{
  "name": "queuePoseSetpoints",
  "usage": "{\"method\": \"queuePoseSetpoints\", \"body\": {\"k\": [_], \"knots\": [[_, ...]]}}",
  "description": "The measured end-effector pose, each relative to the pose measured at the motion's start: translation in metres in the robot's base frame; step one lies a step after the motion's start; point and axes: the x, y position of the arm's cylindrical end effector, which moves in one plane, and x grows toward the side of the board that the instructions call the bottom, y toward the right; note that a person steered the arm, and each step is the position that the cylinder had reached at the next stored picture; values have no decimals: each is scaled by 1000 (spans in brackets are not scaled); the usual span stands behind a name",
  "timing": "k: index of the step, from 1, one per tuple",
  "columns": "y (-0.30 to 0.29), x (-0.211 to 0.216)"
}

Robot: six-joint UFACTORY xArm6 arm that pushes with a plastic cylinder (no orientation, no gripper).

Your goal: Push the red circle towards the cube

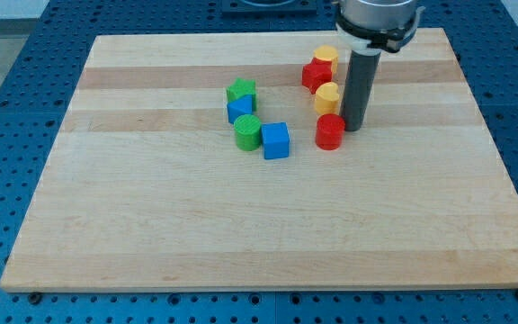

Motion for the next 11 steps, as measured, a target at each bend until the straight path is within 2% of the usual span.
{"method": "queuePoseSetpoints", "body": {"k": [6, 11], "knots": [[4, 27], [-5, 15]]}}
